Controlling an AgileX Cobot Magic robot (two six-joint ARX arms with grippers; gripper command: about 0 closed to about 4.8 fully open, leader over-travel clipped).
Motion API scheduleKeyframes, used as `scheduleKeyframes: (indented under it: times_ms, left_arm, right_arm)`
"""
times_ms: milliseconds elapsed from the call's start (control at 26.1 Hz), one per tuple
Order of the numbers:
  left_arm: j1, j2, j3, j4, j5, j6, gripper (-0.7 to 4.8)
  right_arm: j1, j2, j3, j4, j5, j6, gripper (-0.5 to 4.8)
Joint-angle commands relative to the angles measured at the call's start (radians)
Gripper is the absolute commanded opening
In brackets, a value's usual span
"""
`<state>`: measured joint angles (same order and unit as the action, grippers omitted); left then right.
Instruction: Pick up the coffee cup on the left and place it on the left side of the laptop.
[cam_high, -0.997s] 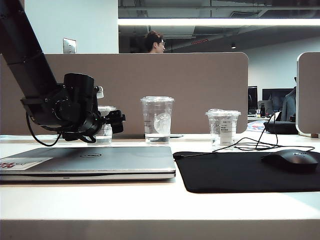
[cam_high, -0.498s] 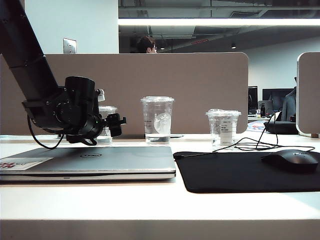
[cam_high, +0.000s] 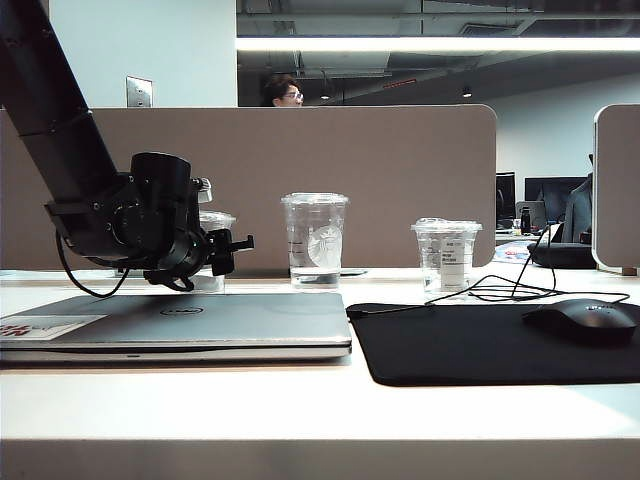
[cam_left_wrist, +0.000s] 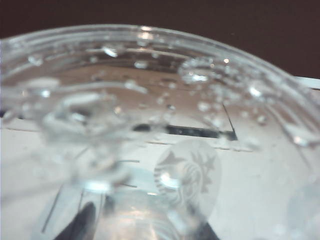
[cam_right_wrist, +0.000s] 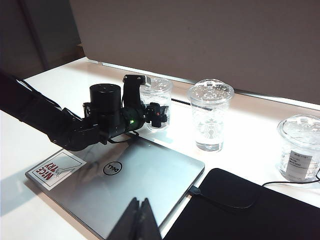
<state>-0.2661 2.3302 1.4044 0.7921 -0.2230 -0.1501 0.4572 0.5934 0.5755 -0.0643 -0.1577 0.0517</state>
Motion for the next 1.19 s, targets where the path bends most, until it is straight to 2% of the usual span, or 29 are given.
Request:
scheduleKeyframes:
  times_ms: [38, 268, 422, 537, 652, 997, 1189]
  left_arm:
    - [-0.002, -0.004, 0.004, 0.010, 0.003, 0.021, 2.11]
    - [-0.002, -0.056, 0.004, 0.001, 0.002, 0.049, 2.12]
    - [-0.002, -0.132, 0.003, -0.080, -0.007, 0.049, 2.12]
    - [-0.002, -0.208, -0.001, -0.213, -0.125, 0.050, 2.13]
    - [-0.002, -0.263, -0.019, -0.275, -0.169, 0.073, 2.13]
    - [0.000, -0.378, -0.175, -0.238, -0.143, 0.079, 2.05]
    - [0.029, -0.447, -0.294, -0.116, -0.040, 0.098, 2.05]
  right_arm:
    - [0.000, -0.003, 0.004, 0.031, 0.000, -0.003, -0.02]
    - [0.000, -0.003, 0.004, 0.032, 0.002, -0.005, -0.02]
    - [0.000, -0.003, 0.004, 0.034, 0.002, -0.008, -0.02]
    - [0.000, -0.003, 0.004, 0.041, 0.002, -0.008, -0.02]
    - [0.000, -0.003, 0.004, 0.045, 0.001, -0.008, -0.02]
    - [0.000, -0.004, 0.004, 0.047, -0.002, -0.008, -0.02]
    - [0.000, -0.005, 0.004, 0.047, -0.002, -0.008, -0.02]
